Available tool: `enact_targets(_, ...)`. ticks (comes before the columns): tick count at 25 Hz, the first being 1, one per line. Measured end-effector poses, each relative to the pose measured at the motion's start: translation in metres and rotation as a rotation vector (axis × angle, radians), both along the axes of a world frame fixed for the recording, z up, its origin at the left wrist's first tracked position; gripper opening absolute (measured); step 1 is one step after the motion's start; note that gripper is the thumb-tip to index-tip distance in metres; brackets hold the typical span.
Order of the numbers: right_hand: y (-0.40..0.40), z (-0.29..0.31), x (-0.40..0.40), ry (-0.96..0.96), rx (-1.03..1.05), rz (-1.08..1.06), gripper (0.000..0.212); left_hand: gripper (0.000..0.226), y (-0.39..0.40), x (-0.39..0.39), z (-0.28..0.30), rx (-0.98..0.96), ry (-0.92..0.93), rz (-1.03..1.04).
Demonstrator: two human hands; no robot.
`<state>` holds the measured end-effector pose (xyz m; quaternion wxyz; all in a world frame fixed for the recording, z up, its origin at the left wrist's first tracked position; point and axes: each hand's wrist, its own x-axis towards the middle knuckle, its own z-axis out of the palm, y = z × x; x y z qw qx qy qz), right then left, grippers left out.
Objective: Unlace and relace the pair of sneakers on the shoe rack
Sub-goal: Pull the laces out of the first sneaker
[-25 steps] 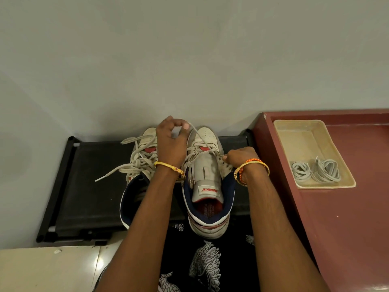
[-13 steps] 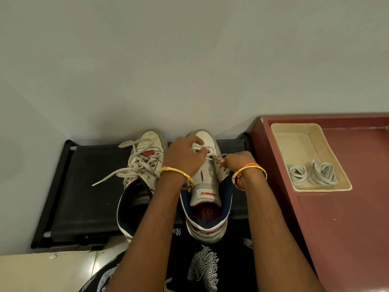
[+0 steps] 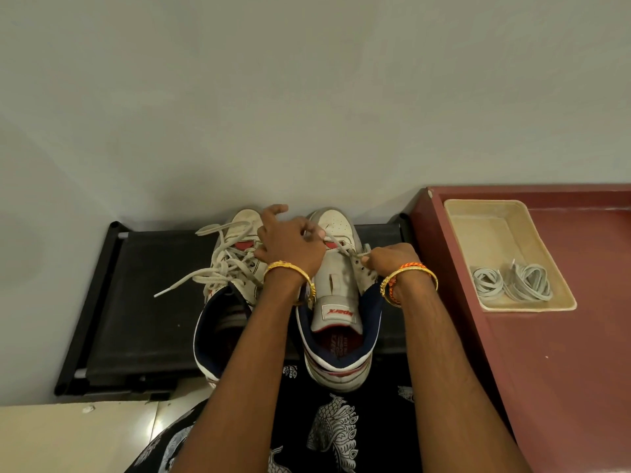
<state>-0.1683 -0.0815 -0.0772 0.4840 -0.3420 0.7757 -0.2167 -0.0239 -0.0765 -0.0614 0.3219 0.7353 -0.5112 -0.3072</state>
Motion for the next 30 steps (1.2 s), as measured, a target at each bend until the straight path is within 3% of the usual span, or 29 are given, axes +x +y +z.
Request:
enact_targets(2,0.0,0.001,0.0,0.013,0.016,0.026,0.026,0.028,-0.004,0.014,0.007,-0.133,0.301,0.119)
enact_targets(4,0.0,0.002,0.0,-0.007,0.019,0.0,0.019,0.024,-0.005,0.029,0.015,-0.229,0.551,0.271)
enact_targets(7,-0.001,0.005,0.0,0.017,0.046,0.053,0.023,0.016,-0.005,0.045,0.025,-0.344,1.07,0.474)
enact_targets(8,-0.001,0.005,0.0,0.015,0.055,0.059,0.021,0.017,-0.004,0.047,0.03,-0.354,1.15,0.5)
enact_targets(10,-0.001,0.005,0.001,-0.015,0.04,0.01,0.018,0.019,-0.002,0.042,0.034,-0.316,1.039,0.475)
enact_targets(12,0.002,0.006,0.002,-0.013,0.035,0.002,0.022,0.015,-0.001,0.029,0.03,-0.23,0.605,0.261)
enact_targets(15,0.003,0.005,0.002,-0.003,0.023,0.004,0.022,0.01,0.006,0.002,0.014,-0.011,-0.154,-0.267)
enact_targets(18,0.002,0.006,0.001,-0.003,0.032,0.022,0.015,0.026,0.006,-0.012,0.006,0.155,-0.518,-0.423)
enact_targets(21,0.005,0.004,0.0,-0.015,0.004,-0.011,0.023,0.021,0.003,-0.015,0.002,0.17,-0.57,-0.385)
enact_targets(25,0.001,0.007,0.0,-0.01,0.031,0.016,0.025,0.011,0.005,-0.011,0.008,0.093,-0.391,-0.28)
enact_targets(30,0.004,0.009,0.0,-0.028,-0.005,-0.051,0.014,0.01,0.0,0.027,0.021,-0.231,-0.122,0.124)
